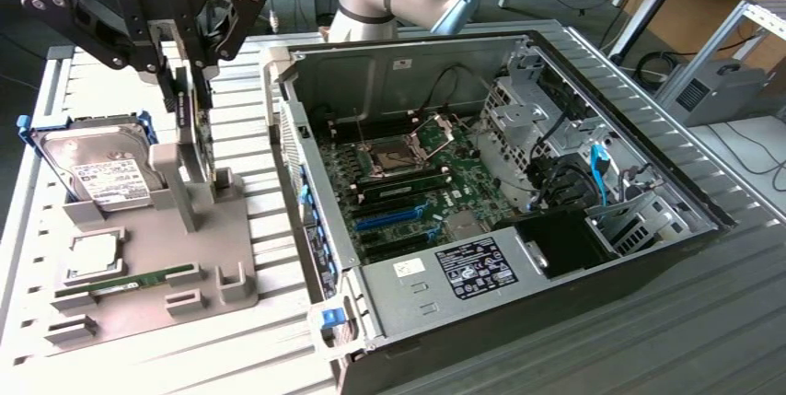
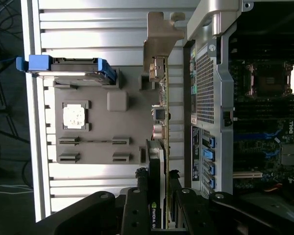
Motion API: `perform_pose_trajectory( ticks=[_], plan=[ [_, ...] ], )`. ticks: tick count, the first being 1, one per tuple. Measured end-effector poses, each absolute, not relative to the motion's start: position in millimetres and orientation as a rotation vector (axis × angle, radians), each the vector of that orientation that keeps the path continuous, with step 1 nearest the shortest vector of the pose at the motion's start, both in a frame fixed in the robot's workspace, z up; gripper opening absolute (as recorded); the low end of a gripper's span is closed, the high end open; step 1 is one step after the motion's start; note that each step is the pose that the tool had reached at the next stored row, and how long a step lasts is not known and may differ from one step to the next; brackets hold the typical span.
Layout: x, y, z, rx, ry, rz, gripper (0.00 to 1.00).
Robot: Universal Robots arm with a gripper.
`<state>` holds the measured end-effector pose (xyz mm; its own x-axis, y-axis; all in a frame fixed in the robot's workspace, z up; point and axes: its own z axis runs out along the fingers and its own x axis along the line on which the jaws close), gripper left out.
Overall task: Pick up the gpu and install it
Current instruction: 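Pick up the gpu and move the gpu toward the slot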
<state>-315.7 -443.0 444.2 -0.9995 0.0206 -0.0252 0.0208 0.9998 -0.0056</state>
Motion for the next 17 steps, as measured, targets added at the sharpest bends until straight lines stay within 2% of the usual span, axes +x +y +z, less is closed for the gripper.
perform_pose_trajectory(
  ticks=[17],
  plan=[
    [-287, -443, 444, 0.032, 3.116, -0.009, 0.27]
  ],
)
